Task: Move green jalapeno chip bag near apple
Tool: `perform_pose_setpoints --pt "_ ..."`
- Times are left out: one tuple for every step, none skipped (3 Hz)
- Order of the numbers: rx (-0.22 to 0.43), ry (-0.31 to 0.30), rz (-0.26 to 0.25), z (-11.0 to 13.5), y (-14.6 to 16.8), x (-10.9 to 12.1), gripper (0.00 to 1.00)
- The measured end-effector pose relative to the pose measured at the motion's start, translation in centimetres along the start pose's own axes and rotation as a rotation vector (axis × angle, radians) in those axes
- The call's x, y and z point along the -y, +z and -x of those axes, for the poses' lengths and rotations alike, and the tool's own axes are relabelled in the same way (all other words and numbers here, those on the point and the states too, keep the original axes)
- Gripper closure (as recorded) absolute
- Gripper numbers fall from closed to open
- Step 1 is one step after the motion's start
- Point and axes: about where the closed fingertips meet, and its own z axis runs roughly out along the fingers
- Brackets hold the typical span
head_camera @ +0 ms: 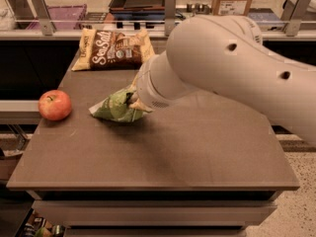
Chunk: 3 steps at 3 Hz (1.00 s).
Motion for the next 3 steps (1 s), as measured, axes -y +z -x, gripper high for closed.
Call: perform_pose_setpoints --pt "0.026 -0.052 0.011 2.07 1.88 -2.21 1.00" --pt "0.026 -0.054 0.009 2.18 1.77 -2.22 0.84" --pt "0.025 -0.058 0.007 2.37 1.66 -2.25 0.61"
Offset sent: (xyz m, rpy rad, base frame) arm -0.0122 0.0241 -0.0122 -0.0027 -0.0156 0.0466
